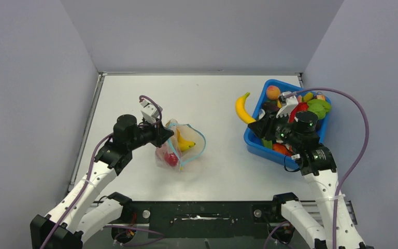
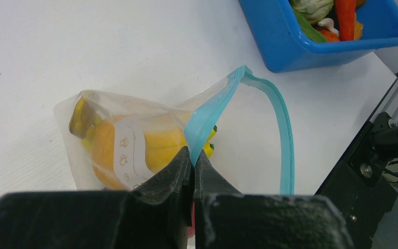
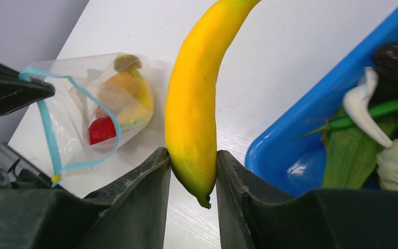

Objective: Place the food in the zip-top bag and seal the zipper
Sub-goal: Place the fake fruit in the zipper food storage bag.

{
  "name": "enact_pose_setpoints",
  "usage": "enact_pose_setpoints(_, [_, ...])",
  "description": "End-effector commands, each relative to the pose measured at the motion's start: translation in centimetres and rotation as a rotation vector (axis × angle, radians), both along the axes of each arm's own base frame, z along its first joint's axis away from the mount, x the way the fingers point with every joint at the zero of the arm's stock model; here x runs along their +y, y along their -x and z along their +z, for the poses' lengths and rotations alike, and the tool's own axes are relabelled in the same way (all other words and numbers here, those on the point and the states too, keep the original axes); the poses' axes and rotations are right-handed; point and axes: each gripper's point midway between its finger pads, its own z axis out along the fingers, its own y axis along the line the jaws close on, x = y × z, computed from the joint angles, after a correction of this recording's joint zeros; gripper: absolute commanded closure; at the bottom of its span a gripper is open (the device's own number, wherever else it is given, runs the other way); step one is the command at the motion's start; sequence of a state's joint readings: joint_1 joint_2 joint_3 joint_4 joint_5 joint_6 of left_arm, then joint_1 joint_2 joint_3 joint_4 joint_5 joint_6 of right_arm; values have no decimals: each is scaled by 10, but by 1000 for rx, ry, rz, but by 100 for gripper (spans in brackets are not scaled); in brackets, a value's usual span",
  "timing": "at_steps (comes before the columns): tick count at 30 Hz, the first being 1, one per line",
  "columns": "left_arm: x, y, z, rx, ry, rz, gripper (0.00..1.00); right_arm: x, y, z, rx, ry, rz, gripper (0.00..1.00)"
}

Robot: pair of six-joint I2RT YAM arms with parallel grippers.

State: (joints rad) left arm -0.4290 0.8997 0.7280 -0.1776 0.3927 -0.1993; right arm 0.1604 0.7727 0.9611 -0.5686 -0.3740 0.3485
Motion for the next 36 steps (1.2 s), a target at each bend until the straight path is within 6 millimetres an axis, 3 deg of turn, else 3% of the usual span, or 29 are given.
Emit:
enact_pose_setpoints(1, [-4,-4,22,-75,45,-13,100,30,5,12,-42,-63,153,77])
enact_pose_setpoints(6, [-5,-4,21,-70,47,-20,100,55,14,15,-44,-123,244,77])
enact_pose_setpoints(11, [-6,-5,21,-68,49,-23,100,101,35,16,-38,-110,397,76])
enact_pose_setpoints(16, [-5,-3,22,-74,52,-23,100,153,69,5,-10,-41,590,74])
enact_pose_setpoints(19, [-6,-3,23,-75,55,-28,100,172,77,-9,3,45,617,73])
enact_pose_setpoints(24, [-8,0,24,-75,62,-43,100,180,66,-30,47,139,568,74])
enact_pose_setpoints(30, [-15,11,34,-97,103,-109,100,183,48,-26,38,169,492,74])
enact_pose_setpoints(36, [-20,19,40,-106,143,-157,100,200,35,-30,63,180,492,73])
